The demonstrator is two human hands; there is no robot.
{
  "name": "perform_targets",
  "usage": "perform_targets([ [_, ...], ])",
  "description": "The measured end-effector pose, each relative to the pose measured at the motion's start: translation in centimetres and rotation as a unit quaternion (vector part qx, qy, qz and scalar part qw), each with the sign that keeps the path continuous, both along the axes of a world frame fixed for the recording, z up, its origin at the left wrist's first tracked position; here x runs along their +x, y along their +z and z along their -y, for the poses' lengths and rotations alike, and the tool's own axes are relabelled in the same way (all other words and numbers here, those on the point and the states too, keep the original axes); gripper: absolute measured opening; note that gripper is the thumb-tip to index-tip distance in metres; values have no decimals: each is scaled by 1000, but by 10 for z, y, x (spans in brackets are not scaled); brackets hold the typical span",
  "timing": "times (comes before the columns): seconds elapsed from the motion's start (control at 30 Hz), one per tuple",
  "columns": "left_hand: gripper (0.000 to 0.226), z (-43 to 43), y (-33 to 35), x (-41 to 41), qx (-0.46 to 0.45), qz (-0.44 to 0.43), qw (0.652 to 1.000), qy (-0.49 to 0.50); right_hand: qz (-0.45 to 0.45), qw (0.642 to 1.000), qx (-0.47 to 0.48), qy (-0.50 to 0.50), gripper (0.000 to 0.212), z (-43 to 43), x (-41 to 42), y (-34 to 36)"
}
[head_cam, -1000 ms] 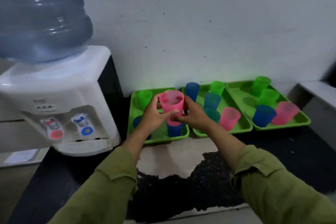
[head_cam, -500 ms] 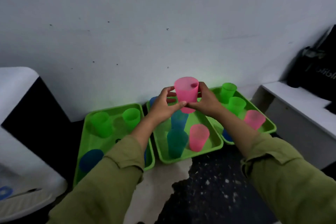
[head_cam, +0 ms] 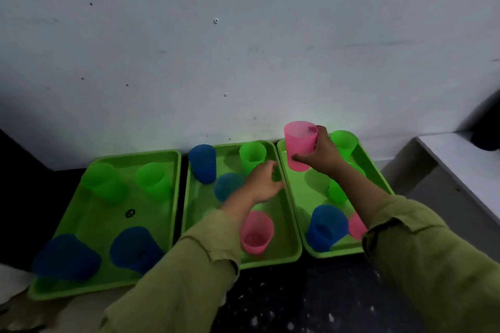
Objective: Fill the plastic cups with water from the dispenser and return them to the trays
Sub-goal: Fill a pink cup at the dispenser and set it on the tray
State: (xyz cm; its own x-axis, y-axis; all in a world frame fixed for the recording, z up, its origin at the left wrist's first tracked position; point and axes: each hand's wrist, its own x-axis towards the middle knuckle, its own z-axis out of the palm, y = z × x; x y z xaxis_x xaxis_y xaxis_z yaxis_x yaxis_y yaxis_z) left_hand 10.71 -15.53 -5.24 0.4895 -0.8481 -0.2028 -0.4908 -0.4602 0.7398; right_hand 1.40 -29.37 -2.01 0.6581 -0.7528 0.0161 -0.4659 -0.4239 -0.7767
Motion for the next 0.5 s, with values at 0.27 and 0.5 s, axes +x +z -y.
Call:
perform_targets([
  [0.27, 57, 34, -34, -8, 147, 56, 986, -47, -83, 996, 7, -32, 73, 48, 18, -46],
  [0.5, 51, 49, -48, -13, 188, 42, 980, -47, -53, 994, 56, -75, 71, 60, 28, -73],
])
